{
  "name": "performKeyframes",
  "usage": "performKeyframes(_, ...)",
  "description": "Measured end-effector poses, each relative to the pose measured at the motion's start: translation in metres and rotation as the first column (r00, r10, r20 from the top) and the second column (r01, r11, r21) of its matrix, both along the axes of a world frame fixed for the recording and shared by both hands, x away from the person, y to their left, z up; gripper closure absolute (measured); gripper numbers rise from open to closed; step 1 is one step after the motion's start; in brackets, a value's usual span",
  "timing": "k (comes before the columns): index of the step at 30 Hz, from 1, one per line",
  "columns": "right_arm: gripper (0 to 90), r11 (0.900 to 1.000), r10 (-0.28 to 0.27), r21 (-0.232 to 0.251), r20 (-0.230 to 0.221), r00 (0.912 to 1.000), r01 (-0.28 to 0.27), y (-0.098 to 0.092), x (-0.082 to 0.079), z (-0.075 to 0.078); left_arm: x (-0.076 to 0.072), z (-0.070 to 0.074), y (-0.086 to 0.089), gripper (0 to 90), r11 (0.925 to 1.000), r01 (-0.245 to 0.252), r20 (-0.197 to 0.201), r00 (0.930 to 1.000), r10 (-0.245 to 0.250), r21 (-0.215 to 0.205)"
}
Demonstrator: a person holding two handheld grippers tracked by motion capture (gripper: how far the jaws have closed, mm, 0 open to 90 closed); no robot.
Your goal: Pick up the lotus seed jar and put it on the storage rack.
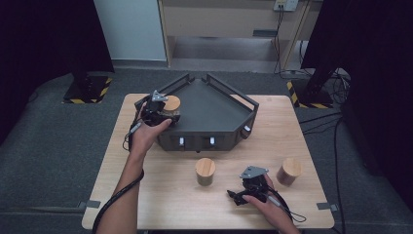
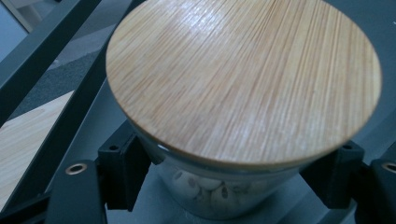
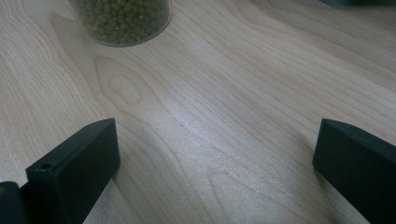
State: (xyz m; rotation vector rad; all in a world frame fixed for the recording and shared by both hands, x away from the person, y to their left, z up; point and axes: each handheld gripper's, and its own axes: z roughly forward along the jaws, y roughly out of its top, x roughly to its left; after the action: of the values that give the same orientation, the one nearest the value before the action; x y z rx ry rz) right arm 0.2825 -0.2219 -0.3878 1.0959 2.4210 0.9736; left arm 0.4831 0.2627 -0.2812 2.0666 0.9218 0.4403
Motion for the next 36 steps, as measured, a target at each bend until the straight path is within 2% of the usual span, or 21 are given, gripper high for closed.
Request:
performKeyframes(4,1.0,1.000,0.000,0.000,0.000,1.0000,0.000,0.000,0.000,0.000,0.001,-0.004,0.005,24.2,0.9997,0.004,-0.002,1.0000,-0.004,-0.023)
performKeyframes(12,0.9,1.000,0.000,0.000,-0.001,1.0000,0.000,0.000,0.000,0.000,0.001,-0.006,0.006,24.0,0.9992,-0.005,-0.009,0.9999,0.005,-0.039)
performKeyframes(26,1.0,1.000,0.000,0.000,0.000,1.0000,0.000,0.000,0.000,0.000,0.000,-0.005,0.005,24.0,0.9996,-0.004,0.000,1.0000,0.004,-0.029)
performKeyframes(27,0.9,1.000,0.000,0.000,0.000,1.0000,0.000,0.000,0.000,0.000,-0.001,-0.005,0.004,22.6,0.9997,-0.009,0.003,1.0000,0.009,-0.021)
performKeyframes(30,1.0,1.000,0.000,0.000,0.000,1.0000,0.000,0.000,0.000,0.000,-0.003,-0.006,0.007,13.2,0.9988,-0.013,0.004,0.9999,0.013,-0.048)
performKeyframes(32,0.9,1.000,0.000,0.000,0.000,1.0000,0.000,0.000,0.000,0.000,-0.006,-0.005,0.007,9.3,0.9987,-0.016,0.012,0.9998,0.016,-0.048)
performKeyframes(36,0.9,1.000,0.000,0.000,0.000,1.0000,0.000,0.000,0.000,0.000,-0.012,-0.003,0.009,6.2,0.9987,-0.016,0.023,0.9996,0.018,-0.047)
